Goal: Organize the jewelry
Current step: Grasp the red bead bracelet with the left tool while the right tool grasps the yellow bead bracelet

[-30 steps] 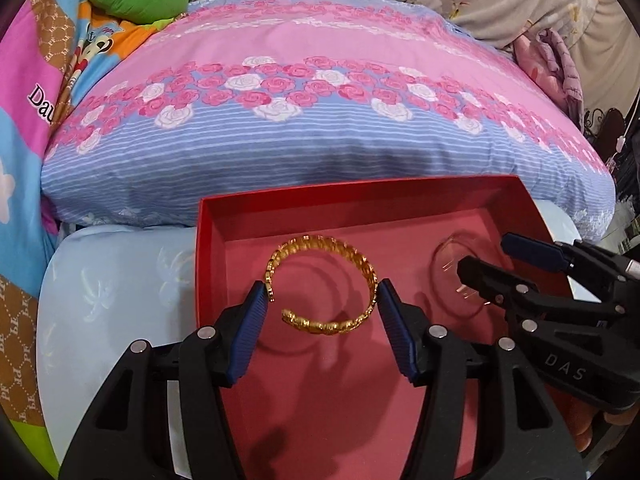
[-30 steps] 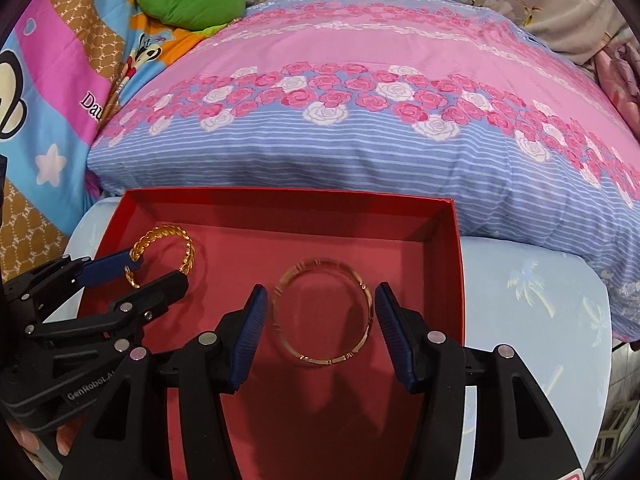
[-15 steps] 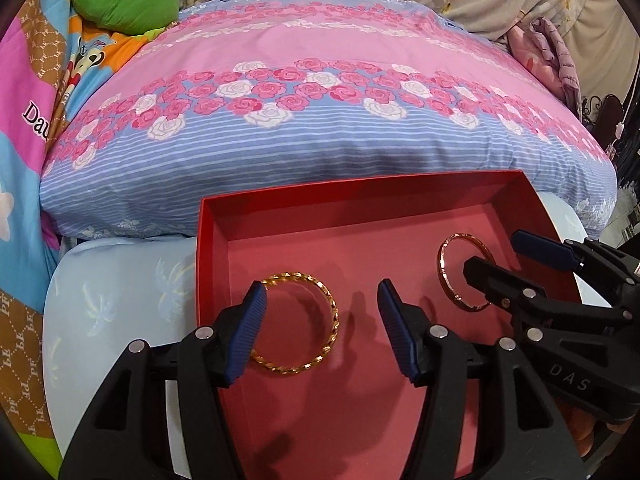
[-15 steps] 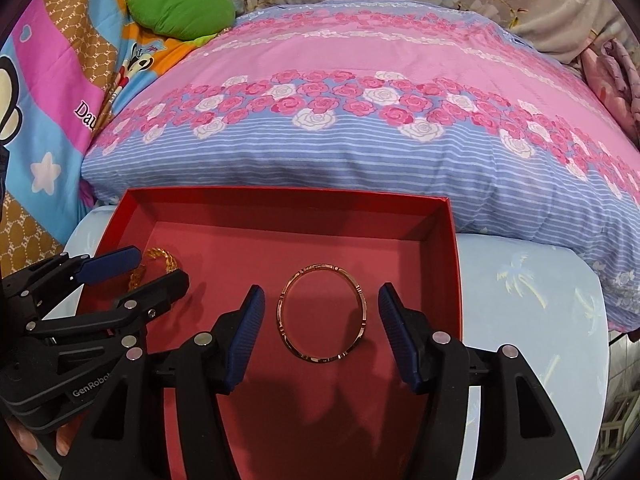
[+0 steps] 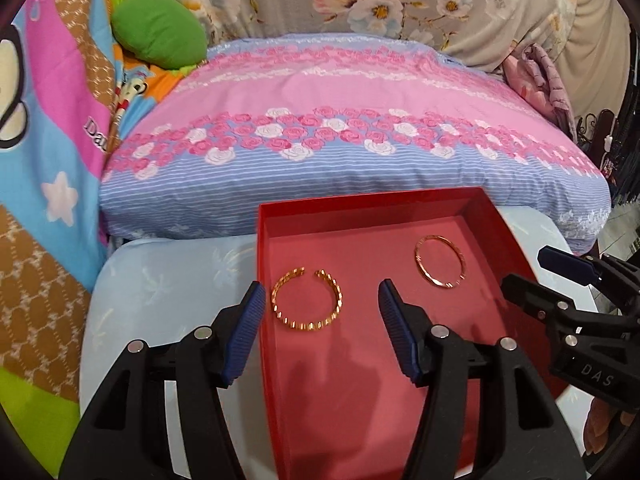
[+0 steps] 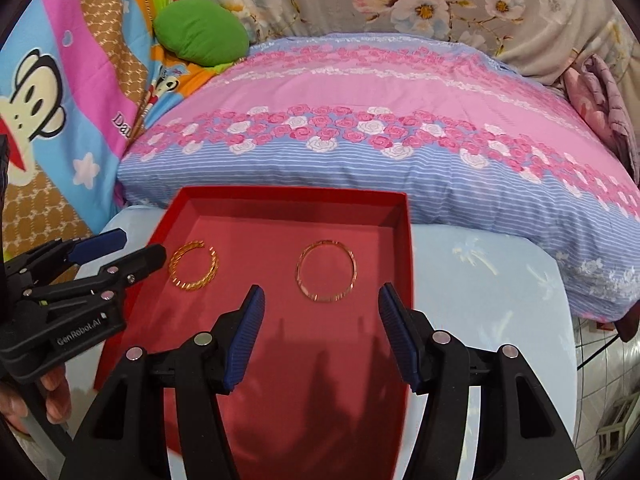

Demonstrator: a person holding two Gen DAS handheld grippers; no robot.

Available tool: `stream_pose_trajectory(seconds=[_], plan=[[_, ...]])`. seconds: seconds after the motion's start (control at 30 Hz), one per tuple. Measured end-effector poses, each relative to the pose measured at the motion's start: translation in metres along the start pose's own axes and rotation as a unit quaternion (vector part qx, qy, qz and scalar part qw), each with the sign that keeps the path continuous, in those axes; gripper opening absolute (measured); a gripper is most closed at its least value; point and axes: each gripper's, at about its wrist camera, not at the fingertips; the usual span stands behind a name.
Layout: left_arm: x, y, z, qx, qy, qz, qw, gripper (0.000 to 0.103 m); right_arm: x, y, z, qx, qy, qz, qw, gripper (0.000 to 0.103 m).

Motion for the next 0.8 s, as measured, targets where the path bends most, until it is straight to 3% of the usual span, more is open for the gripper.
stream_pose_trajectory(seconds=[0.17,0.43,0.8], plan=[[0.002,-0.025,0.051,0.013,0.003,-0.001,0.9999,0.058,-0.002,-0.029,0.049,0.013,-0.003,0.006,1.000,0.058],[-0.003,-0.097,0.114,0.003,0.026,0.014,0.9996,0.059,-0.008,-0.091,0.109,0.009,-0.012,0.007,1.000,0.058],[-0.026,-0.180,0.133,-0.042,0.066,0.074,0.9942,0.059,-0.028,-0.176,0.152,-0.018,-0.029,0.017,0.999,0.058]])
Point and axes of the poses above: each gripper's, at about its wrist camera, not at the fingertips, and z roughly against the way its jaws point, x to its right, y to its top, and after that the axes turned 10 degrees about x, right-handed
